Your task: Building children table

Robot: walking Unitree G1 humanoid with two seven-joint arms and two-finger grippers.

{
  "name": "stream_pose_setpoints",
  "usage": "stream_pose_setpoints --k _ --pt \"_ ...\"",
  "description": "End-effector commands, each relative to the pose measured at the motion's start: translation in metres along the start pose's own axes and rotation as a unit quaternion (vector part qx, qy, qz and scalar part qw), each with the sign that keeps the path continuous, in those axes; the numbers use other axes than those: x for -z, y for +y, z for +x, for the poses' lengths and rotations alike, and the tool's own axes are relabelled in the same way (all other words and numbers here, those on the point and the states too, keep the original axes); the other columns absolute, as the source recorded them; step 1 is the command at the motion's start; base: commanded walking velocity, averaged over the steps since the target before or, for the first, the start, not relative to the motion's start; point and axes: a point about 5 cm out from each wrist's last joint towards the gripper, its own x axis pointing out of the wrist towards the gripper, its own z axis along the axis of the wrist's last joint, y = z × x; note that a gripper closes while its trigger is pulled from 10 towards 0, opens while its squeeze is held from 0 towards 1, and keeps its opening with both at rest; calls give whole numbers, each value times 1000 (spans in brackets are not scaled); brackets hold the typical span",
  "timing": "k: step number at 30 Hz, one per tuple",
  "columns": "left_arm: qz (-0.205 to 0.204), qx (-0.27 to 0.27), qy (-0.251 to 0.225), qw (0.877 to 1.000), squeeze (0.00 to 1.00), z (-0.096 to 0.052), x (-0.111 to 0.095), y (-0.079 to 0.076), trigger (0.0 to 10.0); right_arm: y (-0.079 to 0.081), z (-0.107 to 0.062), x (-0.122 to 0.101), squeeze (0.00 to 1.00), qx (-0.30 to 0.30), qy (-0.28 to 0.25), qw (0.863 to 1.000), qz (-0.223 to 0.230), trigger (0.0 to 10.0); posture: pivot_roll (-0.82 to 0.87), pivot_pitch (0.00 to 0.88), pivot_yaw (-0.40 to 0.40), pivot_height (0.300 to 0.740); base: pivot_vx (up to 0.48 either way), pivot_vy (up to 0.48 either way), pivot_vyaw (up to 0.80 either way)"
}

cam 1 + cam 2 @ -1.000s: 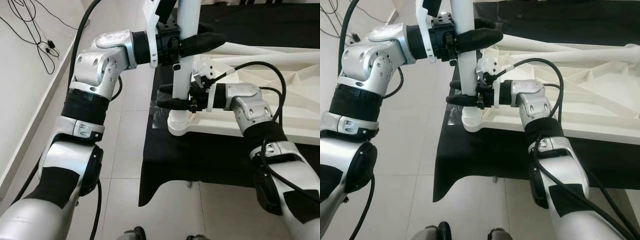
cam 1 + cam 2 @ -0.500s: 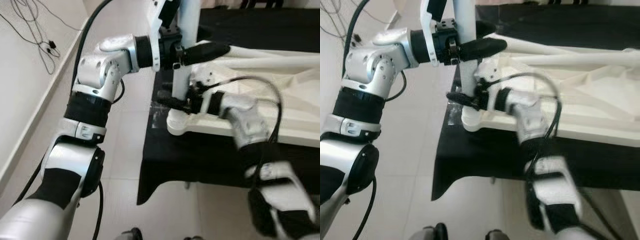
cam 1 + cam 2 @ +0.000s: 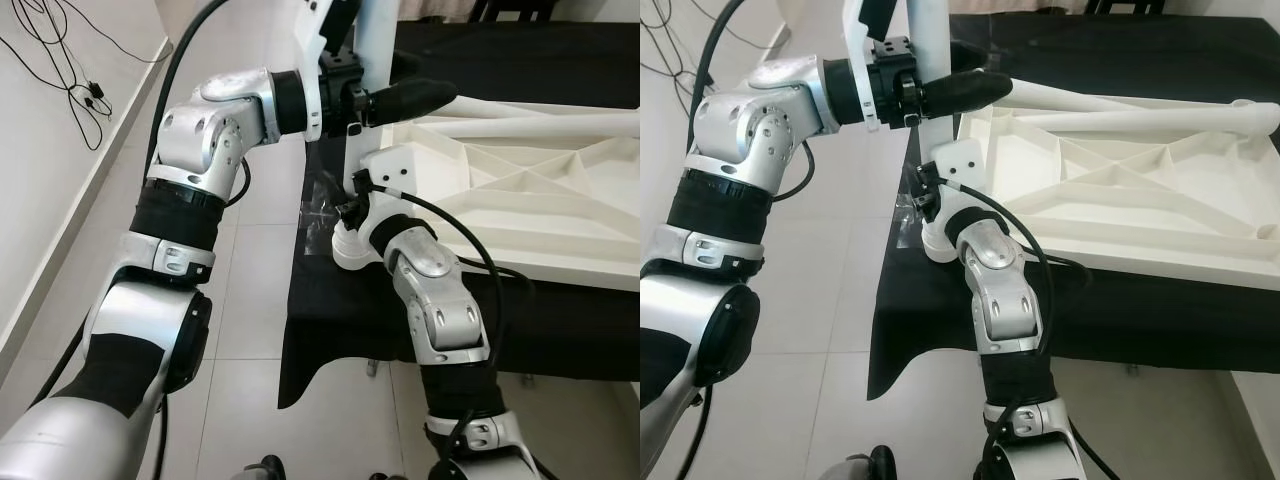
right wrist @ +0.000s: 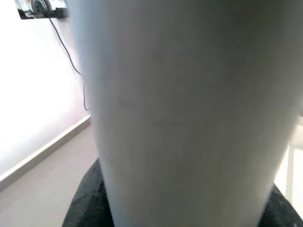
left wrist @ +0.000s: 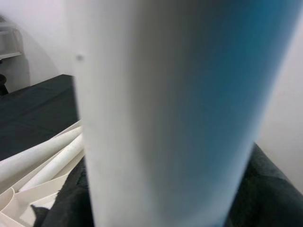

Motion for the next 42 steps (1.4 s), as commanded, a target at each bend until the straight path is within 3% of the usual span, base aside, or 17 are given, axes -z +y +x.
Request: stream_pose_setpoints --k 1,3,5,7,9,10,11,12,13,14,21,22,23,24,25,31,42 --pt "16 58 3 998 0 16 -6 -15 0 1 3 20 1000 -12 58 998 27 10000 10 208 20 740 0 0 0" --pt "16 62 5 998 0 15 -5 -15 0 -5 11 -6 1000 -110 0 993 35 10000 10 209 21 740 0 0 0" --pt "16 62 5 998 0 15 -5 -15 0 -9 13 -14 1000 -147 -17 989 22 10000 10 209 21 740 0 0 0" --pt "17 63 6 998 0 16 -5 -15 0 -18 13 -33 1000 -241 -49 969 -11 10000 12 210 20 740 0 0 0" --pt "17 63 7 998 0 16 -5 -15 0 -20 13 -37 1000 -261 -55 964 -18 10000 12 210 20 740 0 0 0" --pt "17 63 7 998 0 16 -5 -15 0 -21 7 -41 1000 -336 -60 939 -54 10000 14 210 18 740 0 0 0" --pt "17 63 6 998 0 16 -5 -15 0 -23 3 -44 773 -384 -55 917 -87 10000 15 211 18 740 0 0 0" --pt "17 63 6 998 0 16 -5 -15 0 -26 -1 -45 773 -416 -50 902 -108 10000 15 211 18 740 0 0 0" --pt "17 63 6 998 0 16 -5 -15 0 -26 -1 -45 773 -416 -50 902 -108 10000 15 211 18 740 0 0 0" --pt "17 63 6 998 0 16 -5 -15 0 -31 1 -47 0 -444 -38 887 -122 10000 16 213 19 740 0 0 0" --pt "16 68 7 998 0 16 -4 -16 0 -39 20 -51 0 -477 -4 872 -112 10000 22 218 24 740 0 0 0" --pt "16 69 7 997 0 16 -4 -16 0 -39 24 -49 0 -483 5 869 -110 9294 26 219 25 740 0 0 0" --pt "16 70 8 997 0 16 -4 -16 0 -39 26 -47 0 -487 10 866 -110 5176 26 219 25 740 0 0 0" --pt "16 70 8 997 0 16 -4 -16 0 -39 26 -47 0 -487 10 866 -110 5176 26 219 25 740 0 0 0" --pt "16 71 9 997 0 16 -3 -17 0 -39 27 -45 0 -491 15 864 -110 0 29 222 26 740 0 0 0" --pt "16 73 11 997 0 17 -3 -17 0 -40 28 -37 0 -501 23 859 -100 0 33 227 28 740 0 0 0" --pt "24 77 14 997 0 17 -1 -17 0 -46 25 -20 0 -482 21 873 -77 0 28 226 36 740 0 0 0"
